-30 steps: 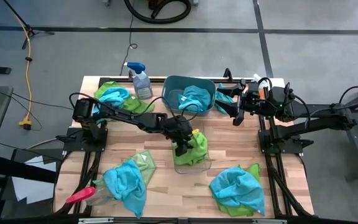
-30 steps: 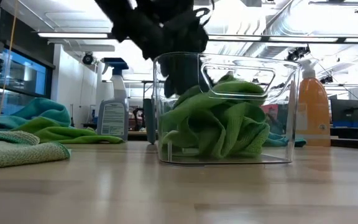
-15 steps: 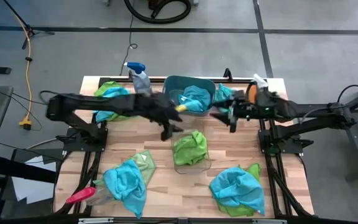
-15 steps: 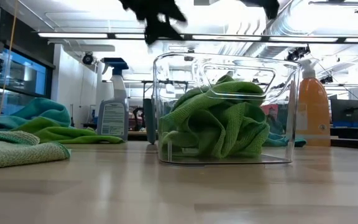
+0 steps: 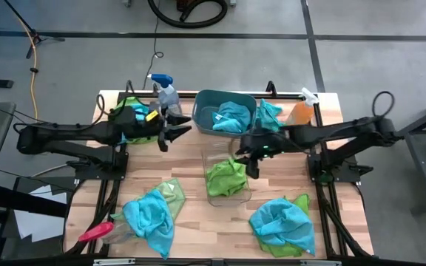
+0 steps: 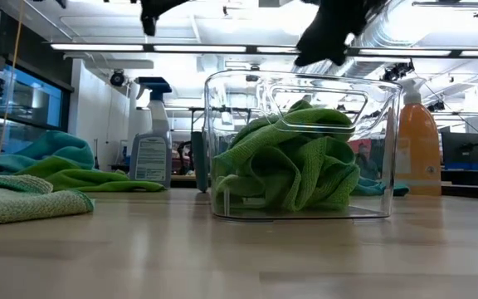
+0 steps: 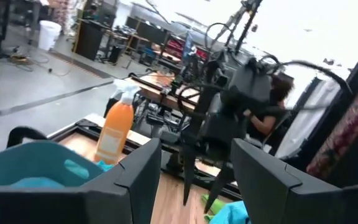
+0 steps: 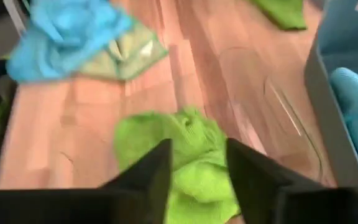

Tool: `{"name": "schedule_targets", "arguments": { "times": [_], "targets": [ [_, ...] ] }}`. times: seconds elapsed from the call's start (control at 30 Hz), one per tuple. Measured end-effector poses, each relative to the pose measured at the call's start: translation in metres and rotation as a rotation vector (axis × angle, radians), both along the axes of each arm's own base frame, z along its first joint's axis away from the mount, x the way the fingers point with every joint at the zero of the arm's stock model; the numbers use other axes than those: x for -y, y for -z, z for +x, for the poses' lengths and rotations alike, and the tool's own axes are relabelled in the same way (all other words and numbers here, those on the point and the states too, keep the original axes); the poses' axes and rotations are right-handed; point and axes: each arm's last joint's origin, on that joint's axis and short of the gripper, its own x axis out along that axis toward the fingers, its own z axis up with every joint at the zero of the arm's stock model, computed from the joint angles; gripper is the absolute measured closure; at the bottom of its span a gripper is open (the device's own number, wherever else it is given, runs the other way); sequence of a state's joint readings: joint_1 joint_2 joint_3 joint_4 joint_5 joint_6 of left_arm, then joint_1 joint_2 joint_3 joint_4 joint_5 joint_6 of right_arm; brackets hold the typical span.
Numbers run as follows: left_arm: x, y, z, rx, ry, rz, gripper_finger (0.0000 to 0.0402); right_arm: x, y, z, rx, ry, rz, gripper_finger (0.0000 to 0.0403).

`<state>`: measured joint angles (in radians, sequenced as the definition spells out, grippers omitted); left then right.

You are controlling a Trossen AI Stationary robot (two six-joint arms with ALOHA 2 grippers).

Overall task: Sort microfiber towel by color & place in baskets
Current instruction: Put the green microfiber towel into the transparent bin

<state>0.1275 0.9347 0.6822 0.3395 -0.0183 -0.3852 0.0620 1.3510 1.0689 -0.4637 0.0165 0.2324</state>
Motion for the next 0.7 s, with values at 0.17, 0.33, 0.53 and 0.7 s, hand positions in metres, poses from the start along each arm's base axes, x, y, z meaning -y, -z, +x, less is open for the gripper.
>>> {"name": "schedule_targets", "arguments": {
  "times": [0.17,0.33,0.53,0.7],
  "targets": [
    [0.002,0.003,-0.001,-0.005,-0.007,-0.008,0.0225,-0.004,0.014,0.021,-0.120,-0.140,-0.030,0.0390],
    [0.002,0.006,0.001,-0.021,-0.011,-0.010,0.0225,-0.006,0.034,0.028,-0.237,-0.233,-0.040,0.0394],
    [0.002,0.006,0.001,-0.022,-0.011,-0.009,0.0225,-0.009,0.059,0.044,-0.275,-0.305,-0.041,0.0400],
    [0.002,0.006,0.001,-0.023,-0.012,-0.002,0.0225,-0.011,0.082,0.059,-0.284,-0.329,-0.032,0.0401]
  ]
}}
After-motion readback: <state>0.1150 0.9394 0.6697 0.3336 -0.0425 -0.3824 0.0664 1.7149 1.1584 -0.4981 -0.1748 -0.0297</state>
